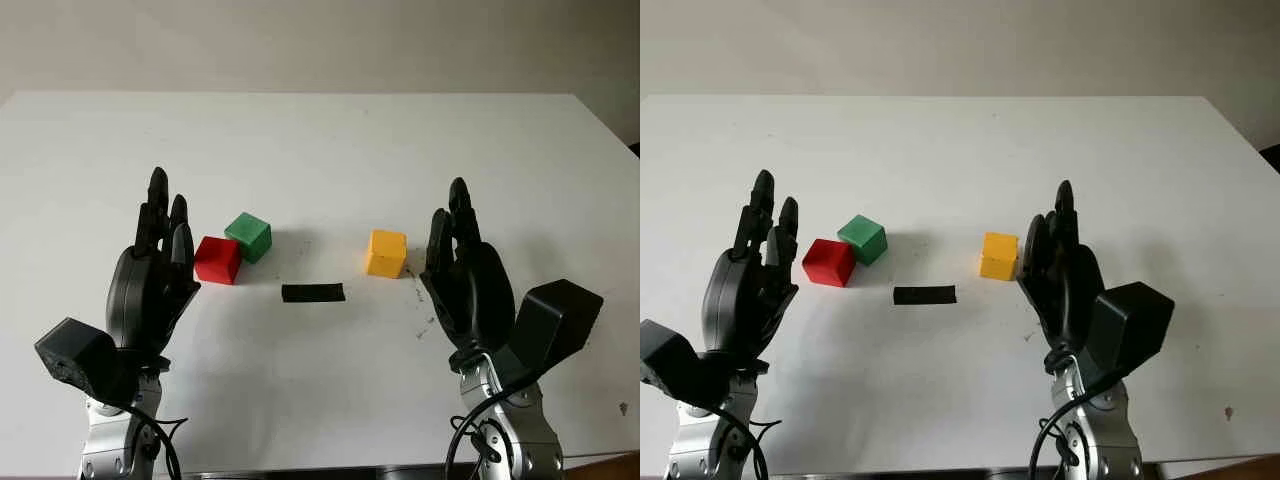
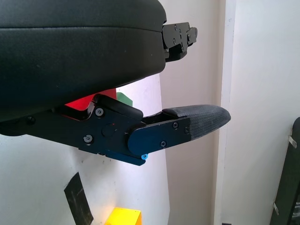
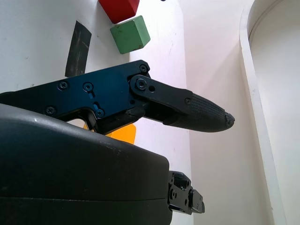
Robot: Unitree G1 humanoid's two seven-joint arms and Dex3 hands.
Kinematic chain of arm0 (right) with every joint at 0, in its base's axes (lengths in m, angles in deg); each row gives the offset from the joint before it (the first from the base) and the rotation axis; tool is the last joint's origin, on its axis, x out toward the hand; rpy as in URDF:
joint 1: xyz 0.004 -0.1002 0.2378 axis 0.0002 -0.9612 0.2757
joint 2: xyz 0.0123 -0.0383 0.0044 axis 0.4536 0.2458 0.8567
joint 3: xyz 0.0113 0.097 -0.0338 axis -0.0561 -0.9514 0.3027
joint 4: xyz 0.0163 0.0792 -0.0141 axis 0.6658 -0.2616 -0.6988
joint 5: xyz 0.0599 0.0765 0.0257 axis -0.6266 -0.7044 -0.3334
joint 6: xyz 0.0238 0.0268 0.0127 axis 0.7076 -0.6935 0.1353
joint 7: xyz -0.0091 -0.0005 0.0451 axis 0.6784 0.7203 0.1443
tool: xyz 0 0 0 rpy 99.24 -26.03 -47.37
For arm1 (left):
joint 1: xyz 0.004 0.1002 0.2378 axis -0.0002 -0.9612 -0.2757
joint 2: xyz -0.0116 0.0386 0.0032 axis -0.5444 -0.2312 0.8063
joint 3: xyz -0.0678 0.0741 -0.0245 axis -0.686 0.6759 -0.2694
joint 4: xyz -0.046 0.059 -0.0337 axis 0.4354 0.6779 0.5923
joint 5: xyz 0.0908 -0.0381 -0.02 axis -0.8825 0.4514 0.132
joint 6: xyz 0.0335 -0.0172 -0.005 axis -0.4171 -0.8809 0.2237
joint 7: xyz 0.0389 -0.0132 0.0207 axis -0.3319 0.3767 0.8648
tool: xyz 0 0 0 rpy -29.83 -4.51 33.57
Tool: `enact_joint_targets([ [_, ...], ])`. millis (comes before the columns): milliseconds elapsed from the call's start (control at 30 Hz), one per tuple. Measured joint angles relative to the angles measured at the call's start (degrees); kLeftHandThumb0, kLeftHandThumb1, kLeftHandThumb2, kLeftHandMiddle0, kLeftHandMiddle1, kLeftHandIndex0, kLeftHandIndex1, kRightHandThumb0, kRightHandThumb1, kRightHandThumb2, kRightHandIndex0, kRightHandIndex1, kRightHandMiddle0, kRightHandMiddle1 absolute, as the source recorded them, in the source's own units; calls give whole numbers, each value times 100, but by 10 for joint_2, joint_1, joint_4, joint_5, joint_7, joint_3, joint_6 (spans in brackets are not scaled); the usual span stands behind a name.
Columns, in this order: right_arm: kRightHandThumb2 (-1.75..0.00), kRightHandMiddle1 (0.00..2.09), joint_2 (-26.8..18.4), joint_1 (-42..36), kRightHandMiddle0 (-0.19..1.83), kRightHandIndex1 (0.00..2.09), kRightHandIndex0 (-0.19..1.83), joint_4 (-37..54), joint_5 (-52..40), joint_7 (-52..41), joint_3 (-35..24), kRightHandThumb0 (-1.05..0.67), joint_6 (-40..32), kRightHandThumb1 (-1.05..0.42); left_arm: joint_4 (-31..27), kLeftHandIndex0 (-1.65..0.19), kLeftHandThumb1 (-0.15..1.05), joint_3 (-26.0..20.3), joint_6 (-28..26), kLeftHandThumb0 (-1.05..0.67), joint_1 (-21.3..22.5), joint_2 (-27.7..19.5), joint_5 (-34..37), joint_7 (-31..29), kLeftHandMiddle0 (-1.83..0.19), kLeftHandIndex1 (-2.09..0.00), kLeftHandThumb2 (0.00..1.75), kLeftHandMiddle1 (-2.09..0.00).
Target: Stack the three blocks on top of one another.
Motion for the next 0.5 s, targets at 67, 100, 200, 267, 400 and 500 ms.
enact_joint_targets([
  [67,-70,0,1,-3,-19,0,-19,3,-1,1,0,-74,0,-105,-9,11,105,0,-7,-70,-5,0,0,2,10,-6,61,-6],
  [100,-70,0,2,-5,-19,0,-19,6,-2,1,0,-74,0,-105,-13,11,105,1,-9,-70,-7,1,0,2,9,-6,61,-6],
  [200,-70,0,2,-6,-19,0,-19,10,-3,1,1,-74,0,-105,-16,11,105,4,-13,-70,-10,3,0,5,9,-6,60,-6],
  [267,-70,0,2,-6,-19,0,-19,10,-3,1,1,-74,0,-105,-17,11,105,6,-15,-70,-10,5,0,7,9,-6,60,-6],
  [400,-70,0,2,-6,-19,0,-19,10,-3,1,1,-74,-3,-105,-18,11,105,7,-20,-70,-10,6,-2,10,9,-6,60,-5],
  [500,-70,0,2,-6,-19,0,-19,10,-2,2,1,-74,-3,-105,-17,10,105,4,-6,-66,-9,3,-7,10,7,-6,55,-6],
])
